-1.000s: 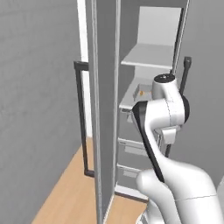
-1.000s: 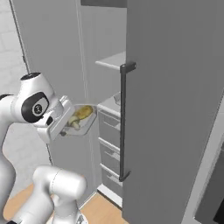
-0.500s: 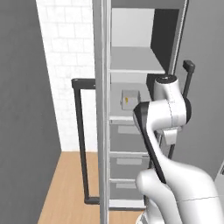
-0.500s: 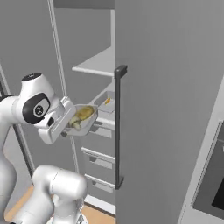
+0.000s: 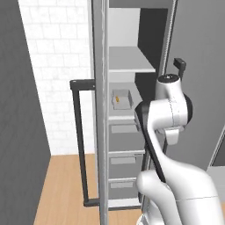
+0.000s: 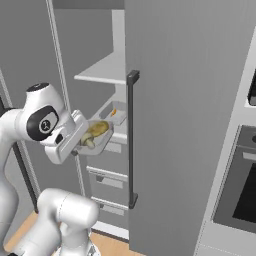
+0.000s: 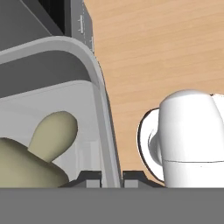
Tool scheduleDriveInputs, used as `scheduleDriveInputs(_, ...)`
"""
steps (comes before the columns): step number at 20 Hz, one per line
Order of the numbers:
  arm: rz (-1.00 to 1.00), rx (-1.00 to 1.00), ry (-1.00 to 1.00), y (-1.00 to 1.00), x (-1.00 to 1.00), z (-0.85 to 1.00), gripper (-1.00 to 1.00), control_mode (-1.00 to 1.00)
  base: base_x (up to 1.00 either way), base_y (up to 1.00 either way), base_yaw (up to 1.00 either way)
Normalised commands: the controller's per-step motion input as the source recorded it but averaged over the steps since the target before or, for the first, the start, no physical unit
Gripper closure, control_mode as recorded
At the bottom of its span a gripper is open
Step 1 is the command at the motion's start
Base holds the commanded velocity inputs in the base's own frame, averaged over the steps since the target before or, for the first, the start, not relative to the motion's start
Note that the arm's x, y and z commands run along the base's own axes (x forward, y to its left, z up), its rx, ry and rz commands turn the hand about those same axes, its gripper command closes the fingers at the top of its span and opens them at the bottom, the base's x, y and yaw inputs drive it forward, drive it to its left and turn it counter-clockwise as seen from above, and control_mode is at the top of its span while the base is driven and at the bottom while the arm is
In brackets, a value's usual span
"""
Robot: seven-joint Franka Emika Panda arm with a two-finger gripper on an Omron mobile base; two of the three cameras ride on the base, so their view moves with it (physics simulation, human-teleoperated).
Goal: Take the meat container that has the shrimp and place it on the second highest rack of the freezer. Then take the vegetable container that has the mushroom and potato and place it on the highest rack of the freezer.
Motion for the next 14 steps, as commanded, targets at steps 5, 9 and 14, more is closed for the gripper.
scheduleDriveInputs(5,0.0,0.0,0.0,0.0,0.0,0.0,1.0,1.0,0.0,0.0,0.0)
scheduleDriveInputs(9,0.0,0.0,0.0,0.0,0.0,0.0,1.0,1.0,-0.08,-0.08,0.0)
scheduleDriveInputs(14,0.0,0.0,0.0,0.0,0.0,0.0,1.0,1.0,0.03,-0.55,0.0)
